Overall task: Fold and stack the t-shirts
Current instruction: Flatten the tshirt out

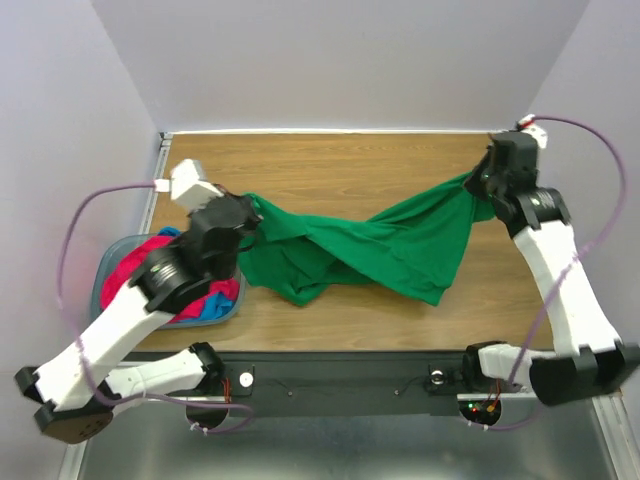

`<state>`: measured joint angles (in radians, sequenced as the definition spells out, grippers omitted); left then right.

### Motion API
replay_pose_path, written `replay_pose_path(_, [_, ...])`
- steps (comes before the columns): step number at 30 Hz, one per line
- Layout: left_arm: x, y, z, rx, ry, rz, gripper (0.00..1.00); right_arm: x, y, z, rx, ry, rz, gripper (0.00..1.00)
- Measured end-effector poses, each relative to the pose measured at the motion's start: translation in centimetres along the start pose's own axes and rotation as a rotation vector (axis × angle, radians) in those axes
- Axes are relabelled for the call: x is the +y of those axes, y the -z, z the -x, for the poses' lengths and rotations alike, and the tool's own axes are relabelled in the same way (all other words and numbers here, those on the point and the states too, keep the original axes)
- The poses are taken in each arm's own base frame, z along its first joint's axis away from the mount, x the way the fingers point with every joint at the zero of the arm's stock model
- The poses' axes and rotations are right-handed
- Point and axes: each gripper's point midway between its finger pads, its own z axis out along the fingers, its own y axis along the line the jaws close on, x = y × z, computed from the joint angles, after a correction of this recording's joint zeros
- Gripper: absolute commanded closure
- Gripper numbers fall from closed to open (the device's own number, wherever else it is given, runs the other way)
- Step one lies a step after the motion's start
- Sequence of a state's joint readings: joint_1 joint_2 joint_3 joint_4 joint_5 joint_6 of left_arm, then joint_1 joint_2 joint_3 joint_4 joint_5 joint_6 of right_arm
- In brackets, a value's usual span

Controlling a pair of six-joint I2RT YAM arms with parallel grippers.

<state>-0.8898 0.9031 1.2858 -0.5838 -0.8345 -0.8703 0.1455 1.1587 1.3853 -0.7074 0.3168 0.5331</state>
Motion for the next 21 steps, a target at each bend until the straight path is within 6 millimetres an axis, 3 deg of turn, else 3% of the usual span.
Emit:
replay_pose_path(2, [1.6,-2.9,-3.9,0.061,-0.07,0.069,1.0,-0.4,-2.9,-2.2,0.071,0.027,-0.055,1.0])
replay_pose_path(4, [4.3,-6.7,-7.2,0.122,-0.108,0.159,1.0,-0.9,-6.1,-4.6,0.147,0.059,-0.11,0.99])
replay_pose_path(5, [5.5,-7.9,-8.1,0.145,-0.117,0.194,1.0,-1.2,-8.2,-6.3,0.194,0.088,-0.144,0.91])
replay_pose_path(6, [7.4,-10.0,-9.9,0.187,-0.133,0.25,1.0,-1.6,-10.4,-8.1,0.248,0.115,-0.178,0.8])
replay_pose_path(7, [9.2,-11.6,-12.0,0.241,-0.159,0.301,1.0,-1.7,-11.7,-8.9,0.274,0.134,-0.193,0.62])
replay_pose_path(8, [11.1,-12.8,-14.1,0.304,-0.185,0.352,1.0,-1.8,-13.4,-10.1,0.309,0.156,-0.212,0.35])
replay_pose_path(10, [12.6,-13.7,-16.7,0.387,-0.214,0.377,1.0,-2.1,-16.2,-12.4,0.367,0.203,-0.228,0.11])
replay_pose_path(11, [12.6,-13.9,-17.5,0.419,-0.22,0.37,1.0,-2.1,-16.6,-12.9,0.382,0.208,-0.227,0.0])
replay_pose_path(13, [11.7,-13.9,-18.3,0.453,-0.205,0.317,1.0,-2.2,-16.4,-13.3,0.395,0.212,-0.22,0.0])
replay_pose_path(15, [10.7,-13.8,-18.0,0.447,-0.186,0.274,1.0,-2.2,-14.8,-12.7,0.378,0.203,-0.194,0.0])
replay_pose_path(18, [9.7,-13.1,-17.3,0.428,-0.158,0.218,1.0,-2.6,-9.9,-11.8,0.328,0.145,-0.127,0.0])
replay_pose_path(21, [9.5,-12.1,-16.8,0.421,-0.138,0.18,1.0,-3.8,-5.6,-13.4,0.318,0.084,-0.059,0.0])
